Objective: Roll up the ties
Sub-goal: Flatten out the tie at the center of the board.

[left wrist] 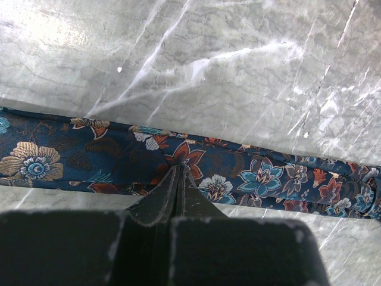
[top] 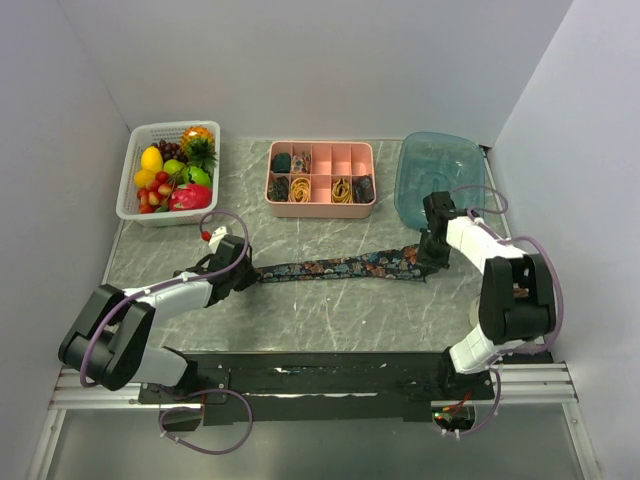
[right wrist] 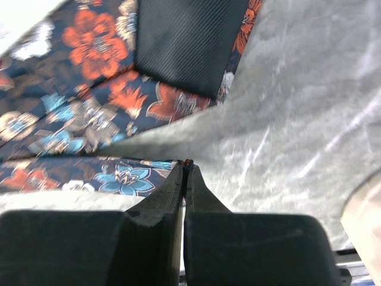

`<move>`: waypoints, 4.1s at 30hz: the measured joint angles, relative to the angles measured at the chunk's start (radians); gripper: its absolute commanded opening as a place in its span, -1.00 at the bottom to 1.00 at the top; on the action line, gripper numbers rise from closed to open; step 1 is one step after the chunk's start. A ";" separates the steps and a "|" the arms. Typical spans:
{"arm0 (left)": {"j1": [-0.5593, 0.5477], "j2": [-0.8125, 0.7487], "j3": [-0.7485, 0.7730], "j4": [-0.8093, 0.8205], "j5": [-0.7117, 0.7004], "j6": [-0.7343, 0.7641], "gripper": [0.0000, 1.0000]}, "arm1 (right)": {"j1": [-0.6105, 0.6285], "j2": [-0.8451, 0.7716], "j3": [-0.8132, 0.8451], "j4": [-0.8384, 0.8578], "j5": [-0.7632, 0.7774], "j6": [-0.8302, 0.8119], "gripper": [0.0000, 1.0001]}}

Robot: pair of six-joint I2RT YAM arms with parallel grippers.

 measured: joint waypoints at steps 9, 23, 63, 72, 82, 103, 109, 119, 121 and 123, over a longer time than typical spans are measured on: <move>0.000 0.000 0.000 0.000 0.000 0.001 -0.99 | 0.004 -0.051 0.100 -0.027 0.053 -0.006 -1.00; 0.000 0.000 0.000 0.000 0.000 0.002 -0.98 | 0.006 0.166 0.183 -0.006 0.153 -0.018 0.21; -0.011 -0.421 0.042 -0.254 0.030 0.106 0.79 | 0.448 0.343 0.339 0.091 0.149 -0.050 -1.00; 0.042 -0.446 0.071 -0.287 0.049 0.124 0.90 | 0.412 0.376 0.388 0.039 0.177 -0.003 -1.00; 0.208 -0.423 0.056 -0.298 0.134 0.159 0.79 | 0.298 0.356 0.355 0.011 0.227 -0.002 -1.00; 0.605 -0.299 -0.239 0.171 0.492 0.043 -0.98 | 0.296 0.354 0.346 0.003 0.251 -0.028 -1.00; 0.691 -0.300 -0.334 0.396 0.551 -0.037 -0.98 | 0.296 0.351 0.342 0.005 0.251 -0.032 -1.00; 0.755 -0.155 -0.387 0.637 0.580 -0.082 -0.98 | 0.296 0.348 0.336 0.008 0.251 -0.040 -1.00; 0.758 -0.111 -0.393 0.660 0.582 -0.082 -0.98 | 0.296 0.348 0.336 0.008 0.251 -0.040 -1.00; 0.759 -0.078 -0.394 0.674 0.582 -0.082 -0.98 | 0.296 0.348 0.336 0.008 0.251 -0.040 -1.00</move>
